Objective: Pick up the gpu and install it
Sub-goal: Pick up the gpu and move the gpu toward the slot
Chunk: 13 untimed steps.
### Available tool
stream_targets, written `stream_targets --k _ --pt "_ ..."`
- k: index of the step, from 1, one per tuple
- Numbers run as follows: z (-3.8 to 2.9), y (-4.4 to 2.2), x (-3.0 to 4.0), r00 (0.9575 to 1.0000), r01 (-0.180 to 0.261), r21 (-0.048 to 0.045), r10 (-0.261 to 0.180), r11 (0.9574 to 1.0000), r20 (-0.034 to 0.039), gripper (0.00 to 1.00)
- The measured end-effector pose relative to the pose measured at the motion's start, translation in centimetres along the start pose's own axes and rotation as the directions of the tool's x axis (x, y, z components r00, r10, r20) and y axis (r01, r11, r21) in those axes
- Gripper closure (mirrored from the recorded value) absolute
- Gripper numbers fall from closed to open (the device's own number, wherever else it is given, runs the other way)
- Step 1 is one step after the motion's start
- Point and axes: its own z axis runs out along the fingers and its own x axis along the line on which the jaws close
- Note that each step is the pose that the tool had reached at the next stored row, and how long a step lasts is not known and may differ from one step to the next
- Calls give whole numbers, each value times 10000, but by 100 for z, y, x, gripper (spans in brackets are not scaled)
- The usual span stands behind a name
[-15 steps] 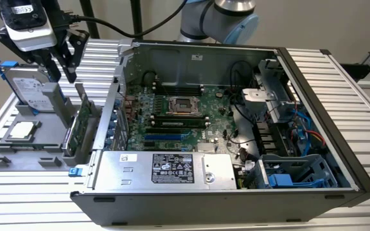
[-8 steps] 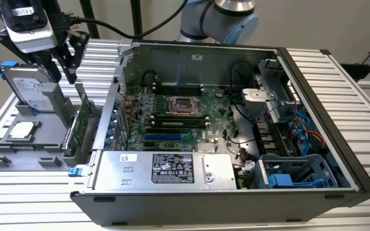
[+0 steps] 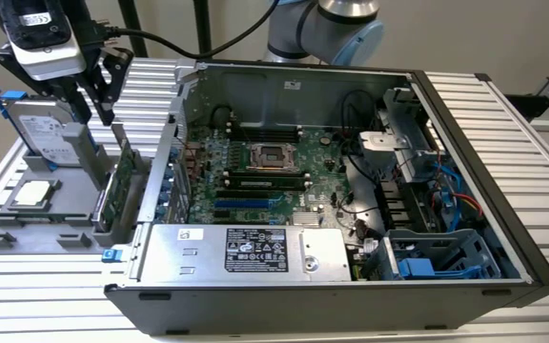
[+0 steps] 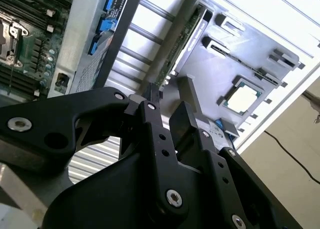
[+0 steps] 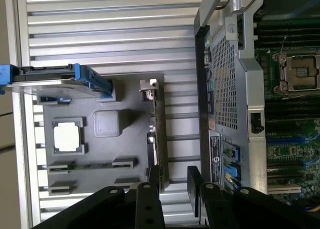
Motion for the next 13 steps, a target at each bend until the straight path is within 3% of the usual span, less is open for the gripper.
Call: stream_targets --k 6,13 --pt "5 0 0 10000 0 -2 0 10000 2 100" --pt "68 -26 0 10000 -1 -1 1 10000 -1 100"
